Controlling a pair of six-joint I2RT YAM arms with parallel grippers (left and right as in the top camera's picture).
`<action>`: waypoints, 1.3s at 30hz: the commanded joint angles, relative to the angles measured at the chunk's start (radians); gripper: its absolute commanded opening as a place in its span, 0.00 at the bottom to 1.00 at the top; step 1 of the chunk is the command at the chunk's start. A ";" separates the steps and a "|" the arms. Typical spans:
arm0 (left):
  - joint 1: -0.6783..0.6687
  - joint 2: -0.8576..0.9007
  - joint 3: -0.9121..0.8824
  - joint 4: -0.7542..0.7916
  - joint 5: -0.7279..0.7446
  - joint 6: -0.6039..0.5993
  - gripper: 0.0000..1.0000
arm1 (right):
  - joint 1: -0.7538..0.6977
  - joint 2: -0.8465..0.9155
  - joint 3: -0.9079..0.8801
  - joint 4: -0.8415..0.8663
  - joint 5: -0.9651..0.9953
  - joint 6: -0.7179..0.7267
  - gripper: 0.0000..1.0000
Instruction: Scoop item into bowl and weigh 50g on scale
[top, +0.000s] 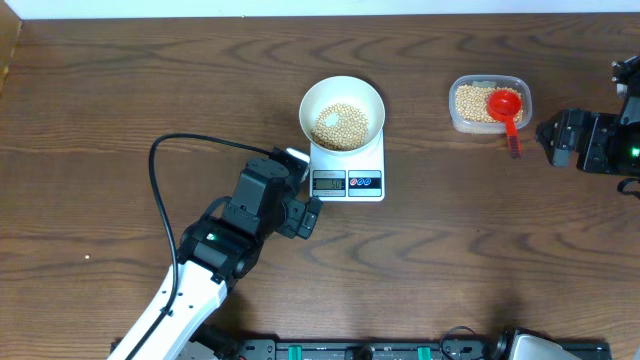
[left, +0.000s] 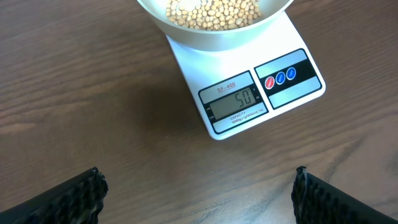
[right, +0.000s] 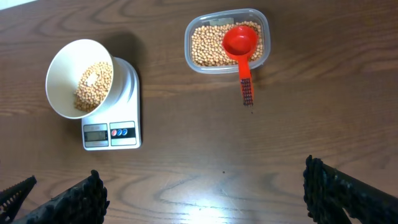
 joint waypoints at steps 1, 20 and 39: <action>0.004 0.004 0.011 0.001 -0.005 0.006 0.97 | 0.003 -0.008 0.011 -0.001 -0.014 -0.011 0.99; 0.004 0.004 0.011 0.001 -0.005 0.006 0.97 | 0.288 -0.461 -0.646 0.607 0.280 -0.100 0.99; 0.004 0.004 0.011 0.001 -0.005 0.006 0.97 | 0.311 -1.197 -1.540 1.233 0.247 -0.100 0.99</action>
